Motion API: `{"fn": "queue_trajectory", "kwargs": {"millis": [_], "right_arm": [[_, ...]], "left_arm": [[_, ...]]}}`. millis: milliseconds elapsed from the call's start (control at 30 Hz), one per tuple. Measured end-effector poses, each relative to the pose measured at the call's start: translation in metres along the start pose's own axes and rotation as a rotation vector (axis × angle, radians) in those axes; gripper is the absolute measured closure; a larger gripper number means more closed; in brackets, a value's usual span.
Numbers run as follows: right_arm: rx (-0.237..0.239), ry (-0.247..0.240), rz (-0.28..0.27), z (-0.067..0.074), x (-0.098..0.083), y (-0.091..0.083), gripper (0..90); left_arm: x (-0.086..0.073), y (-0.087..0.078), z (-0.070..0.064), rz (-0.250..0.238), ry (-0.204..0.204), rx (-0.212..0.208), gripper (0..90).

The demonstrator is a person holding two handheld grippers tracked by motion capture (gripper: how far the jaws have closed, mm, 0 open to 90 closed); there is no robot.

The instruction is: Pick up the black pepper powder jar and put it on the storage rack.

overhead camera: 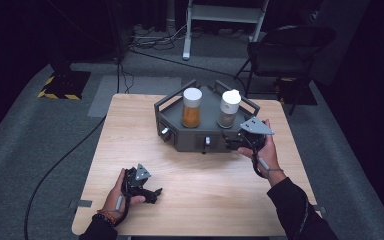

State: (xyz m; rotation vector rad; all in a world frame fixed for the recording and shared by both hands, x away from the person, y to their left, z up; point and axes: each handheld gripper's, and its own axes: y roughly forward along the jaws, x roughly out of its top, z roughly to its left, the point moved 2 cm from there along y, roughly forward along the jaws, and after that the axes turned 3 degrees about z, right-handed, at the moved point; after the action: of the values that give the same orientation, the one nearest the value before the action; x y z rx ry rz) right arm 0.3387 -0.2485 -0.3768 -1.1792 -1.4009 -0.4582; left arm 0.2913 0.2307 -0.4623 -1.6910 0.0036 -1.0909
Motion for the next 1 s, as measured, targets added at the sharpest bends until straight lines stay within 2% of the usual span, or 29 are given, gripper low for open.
{"fn": "queue_trajectory", "kwargs": {"millis": [167,367,667,833,1000], "right_arm": [[0.011,-0.026,-0.002,0.004,-0.006,-0.006,3.0],[0.031,-0.018,-0.014,0.008,-0.014,-0.014,3.0],[0.053,-0.053,-0.009,0.014,-0.027,-0.022,3.0],[0.067,-0.087,0.013,0.018,-0.037,-0.026,3.0],[0.096,-0.089,0.044,0.018,-0.05,-0.028,3.0]], "left_arm": [[0.0,0.0,0.0,0.0,0.0,0.0,0.4],[0.0,0.0,0.0,0.0,0.0,0.0,0.4],[0.0,0.0,0.0,0.0,0.0,0.0,0.4],[0.0,0.0,0.0,0.0,0.0,0.0,0.4],[0.0,0.0,0.0,0.0,0.0,0.0,0.4]]}}
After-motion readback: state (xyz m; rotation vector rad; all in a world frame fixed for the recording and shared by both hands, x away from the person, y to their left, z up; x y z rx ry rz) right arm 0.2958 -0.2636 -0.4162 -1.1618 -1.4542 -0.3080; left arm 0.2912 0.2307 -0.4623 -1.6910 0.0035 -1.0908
